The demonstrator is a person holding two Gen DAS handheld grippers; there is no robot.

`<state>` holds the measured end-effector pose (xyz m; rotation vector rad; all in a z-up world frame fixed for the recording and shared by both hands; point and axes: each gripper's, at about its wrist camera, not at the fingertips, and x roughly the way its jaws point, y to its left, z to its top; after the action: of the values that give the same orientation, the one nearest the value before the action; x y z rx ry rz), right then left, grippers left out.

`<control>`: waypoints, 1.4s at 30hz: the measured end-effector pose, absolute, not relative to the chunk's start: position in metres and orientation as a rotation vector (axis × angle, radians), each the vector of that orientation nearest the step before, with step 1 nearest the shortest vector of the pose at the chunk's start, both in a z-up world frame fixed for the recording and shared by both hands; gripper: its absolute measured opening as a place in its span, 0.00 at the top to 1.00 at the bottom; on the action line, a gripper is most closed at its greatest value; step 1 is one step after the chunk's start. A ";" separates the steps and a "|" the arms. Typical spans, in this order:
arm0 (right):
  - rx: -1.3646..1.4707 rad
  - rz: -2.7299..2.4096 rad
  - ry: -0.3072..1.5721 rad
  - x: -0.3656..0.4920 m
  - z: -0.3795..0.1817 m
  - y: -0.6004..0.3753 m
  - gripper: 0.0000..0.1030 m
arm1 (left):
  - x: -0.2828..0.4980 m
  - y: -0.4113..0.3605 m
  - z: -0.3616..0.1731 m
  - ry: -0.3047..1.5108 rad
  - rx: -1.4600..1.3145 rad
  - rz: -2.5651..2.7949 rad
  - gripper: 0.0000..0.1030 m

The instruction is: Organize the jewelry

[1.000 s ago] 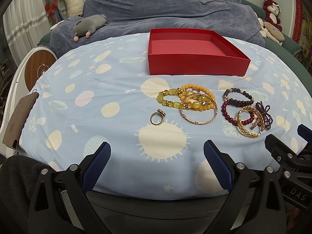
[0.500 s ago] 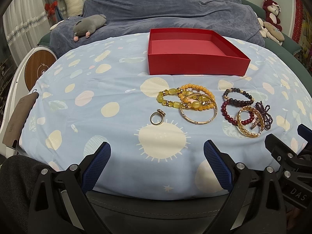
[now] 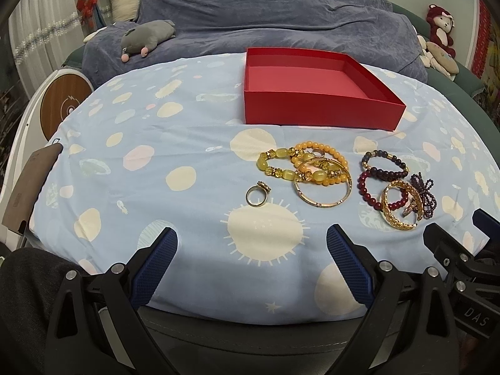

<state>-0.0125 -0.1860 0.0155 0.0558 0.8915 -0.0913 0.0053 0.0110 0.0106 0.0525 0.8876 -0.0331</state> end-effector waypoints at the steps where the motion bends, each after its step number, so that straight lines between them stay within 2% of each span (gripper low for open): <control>1: 0.057 -0.084 0.892 -0.011 0.016 -0.186 0.07 | 0.007 0.013 0.011 0.887 0.046 -0.028 0.11; 5: 0.039 -0.050 0.913 -0.001 0.015 -0.182 0.07 | 0.013 0.017 0.014 0.887 0.047 -0.011 0.10; 10: 0.031 -0.011 0.950 0.013 0.008 -0.176 0.16 | 0.021 0.024 0.014 0.897 0.032 0.004 0.10; 14: 0.026 -0.008 0.962 0.025 0.004 -0.174 0.17 | 0.027 0.031 0.013 0.906 0.011 0.014 0.10; 27: -0.002 0.005 1.033 0.046 -0.019 -0.170 0.36 | 0.037 0.042 0.004 0.934 -0.026 0.041 0.10; 30: 0.012 0.020 1.035 0.046 -0.019 -0.172 0.44 | 0.037 0.040 0.002 0.937 -0.021 0.035 0.10; 42: 0.062 0.010 0.994 0.030 0.000 -0.187 0.45 | 0.036 0.025 0.007 0.945 -0.006 -0.030 0.10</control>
<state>0.0304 -0.1867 0.0001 0.0621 0.9936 0.0105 0.0360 0.0253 0.0072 -0.0061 0.9446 -0.0297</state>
